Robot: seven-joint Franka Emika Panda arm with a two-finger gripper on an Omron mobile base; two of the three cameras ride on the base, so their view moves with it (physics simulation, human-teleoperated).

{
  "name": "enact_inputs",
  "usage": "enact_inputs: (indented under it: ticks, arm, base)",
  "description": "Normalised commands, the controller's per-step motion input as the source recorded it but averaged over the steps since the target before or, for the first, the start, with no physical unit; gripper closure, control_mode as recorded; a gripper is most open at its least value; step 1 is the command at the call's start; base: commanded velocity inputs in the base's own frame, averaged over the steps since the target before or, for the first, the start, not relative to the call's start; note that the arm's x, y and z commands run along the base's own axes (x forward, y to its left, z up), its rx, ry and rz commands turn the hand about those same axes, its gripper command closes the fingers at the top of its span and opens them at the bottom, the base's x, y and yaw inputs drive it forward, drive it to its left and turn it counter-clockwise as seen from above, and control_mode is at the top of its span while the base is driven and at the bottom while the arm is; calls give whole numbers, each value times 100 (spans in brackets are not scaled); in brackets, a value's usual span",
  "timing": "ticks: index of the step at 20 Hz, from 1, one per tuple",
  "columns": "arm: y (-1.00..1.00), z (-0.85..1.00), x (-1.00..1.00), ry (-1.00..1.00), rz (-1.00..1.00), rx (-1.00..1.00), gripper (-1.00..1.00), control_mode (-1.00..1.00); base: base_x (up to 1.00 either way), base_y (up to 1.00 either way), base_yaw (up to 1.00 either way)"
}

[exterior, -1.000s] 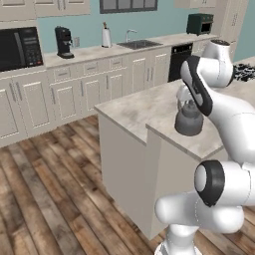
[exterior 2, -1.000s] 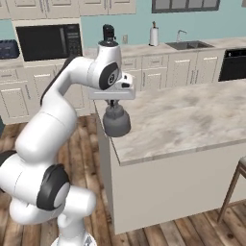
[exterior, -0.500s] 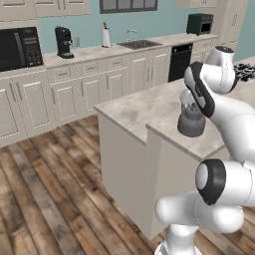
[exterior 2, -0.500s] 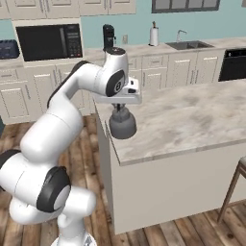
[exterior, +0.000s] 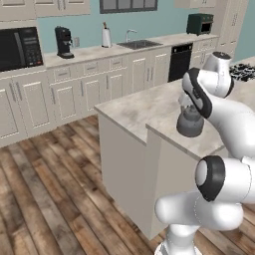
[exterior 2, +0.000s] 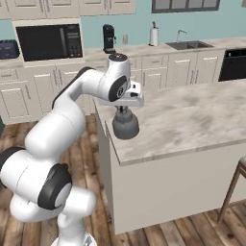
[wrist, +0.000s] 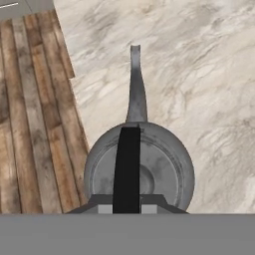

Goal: The kettle is done boiling. Turn off the stove, then wait for 300 timesteps before moving the kettle to the dining table.

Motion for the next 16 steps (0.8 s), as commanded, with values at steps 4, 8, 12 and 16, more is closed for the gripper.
enact_inputs:
  ticks: [4, 8, 12, 16]
  arm:
    - [-8, -1, 31, 0, -1, 0, 100, -100]
    - [-2, 0, 14, 0, 0, 0, 100, -100]
    - [-5, -1, 11, 0, 0, 1, 100, -100]
    - [-8, -8, 3, 0, 0, 1, 100, -100]
  base:
    - [0, 0, 0]
    - [0, 0, 0]
    - [0, 0, 0]
    - [0, 0, 0]
